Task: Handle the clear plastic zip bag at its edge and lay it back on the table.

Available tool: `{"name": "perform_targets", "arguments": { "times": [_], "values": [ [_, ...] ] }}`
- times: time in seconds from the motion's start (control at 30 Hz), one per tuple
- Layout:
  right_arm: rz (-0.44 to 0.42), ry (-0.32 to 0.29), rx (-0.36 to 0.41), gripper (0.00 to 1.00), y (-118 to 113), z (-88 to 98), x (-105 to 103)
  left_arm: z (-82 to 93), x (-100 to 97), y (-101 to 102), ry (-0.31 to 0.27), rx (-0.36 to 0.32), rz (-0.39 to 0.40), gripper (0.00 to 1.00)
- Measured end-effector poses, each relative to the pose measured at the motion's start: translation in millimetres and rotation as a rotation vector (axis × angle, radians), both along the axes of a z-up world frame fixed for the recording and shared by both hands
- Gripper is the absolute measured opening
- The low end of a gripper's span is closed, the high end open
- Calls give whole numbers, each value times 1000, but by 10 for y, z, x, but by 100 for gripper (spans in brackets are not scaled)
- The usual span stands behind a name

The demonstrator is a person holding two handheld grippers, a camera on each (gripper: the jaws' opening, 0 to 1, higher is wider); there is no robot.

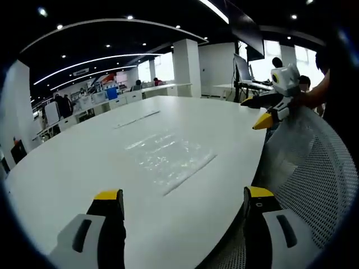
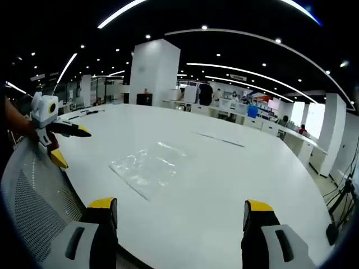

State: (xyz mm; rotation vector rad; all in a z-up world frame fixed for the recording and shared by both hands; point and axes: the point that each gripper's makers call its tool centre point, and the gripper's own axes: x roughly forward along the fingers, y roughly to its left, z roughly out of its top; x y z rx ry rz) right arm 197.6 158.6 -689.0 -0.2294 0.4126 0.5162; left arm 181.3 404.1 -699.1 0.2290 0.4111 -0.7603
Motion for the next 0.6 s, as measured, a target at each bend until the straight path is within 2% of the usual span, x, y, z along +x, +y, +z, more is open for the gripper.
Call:
{"name": "perform_targets", "arguments": {
  "times": [0.6],
  "values": [
    [0, 2, -1, 94, -4, -5, -6, 2, 0, 4, -1, 14, 8, 87]
  ]
}}
